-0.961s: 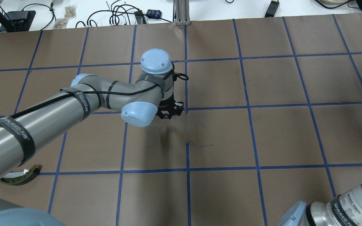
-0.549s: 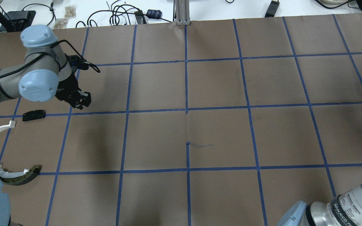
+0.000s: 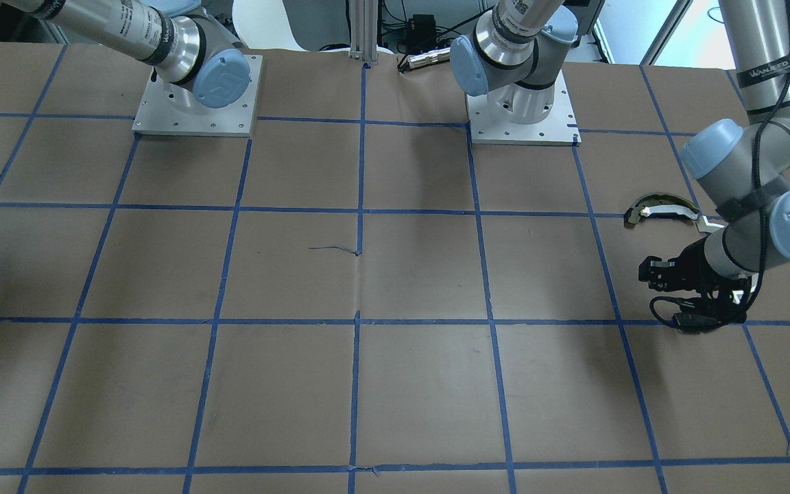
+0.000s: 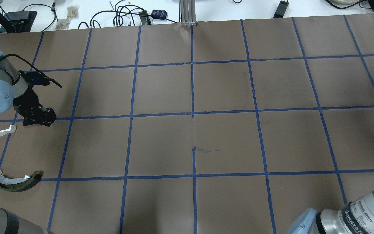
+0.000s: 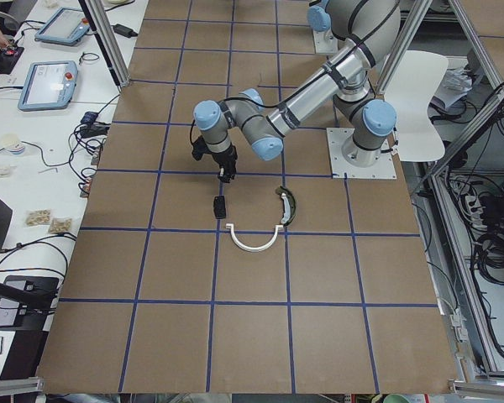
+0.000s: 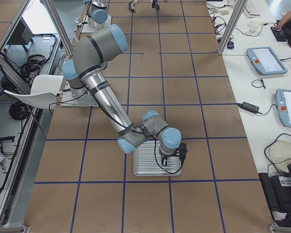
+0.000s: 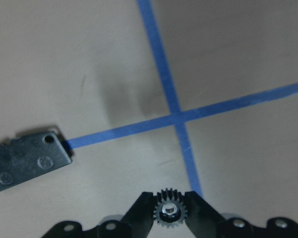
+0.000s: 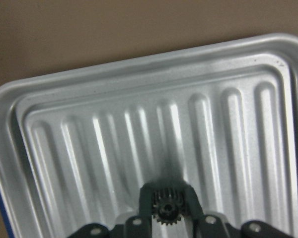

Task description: Place bearing gear from tray to pile

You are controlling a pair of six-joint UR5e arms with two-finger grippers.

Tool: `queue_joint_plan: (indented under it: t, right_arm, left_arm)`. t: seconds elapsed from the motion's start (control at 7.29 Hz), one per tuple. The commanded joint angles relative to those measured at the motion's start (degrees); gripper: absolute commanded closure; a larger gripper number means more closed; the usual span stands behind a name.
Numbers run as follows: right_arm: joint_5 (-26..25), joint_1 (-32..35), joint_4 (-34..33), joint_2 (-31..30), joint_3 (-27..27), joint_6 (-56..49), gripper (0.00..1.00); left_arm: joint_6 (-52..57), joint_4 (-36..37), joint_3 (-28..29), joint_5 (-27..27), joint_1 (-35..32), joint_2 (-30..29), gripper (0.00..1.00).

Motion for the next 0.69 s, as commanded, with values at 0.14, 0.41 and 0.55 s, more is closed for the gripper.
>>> queue_joint_plan:
  t: [0.14,0.41,0.55]
  right_arm:
    - [-0.2,0.5,3.2,-4.3,-1.0,0.8,1.0]
    - [0.3,7.8,14.7,-12.2,-0.7,12.1,1.0]
    - [0.5,13.5,17.1,-14.3,-0.3,20.5,1.0]
  left_arm:
    - [0.2,0.1,-0.3,-0.2,3.6,-2.4,0.57]
    - [-0.4,0.8,0.7,-0.5,3.6,-2.1,0.42]
    - [-2.0,-0.1,1.7,-0.4,1.8,-0.2,0.42]
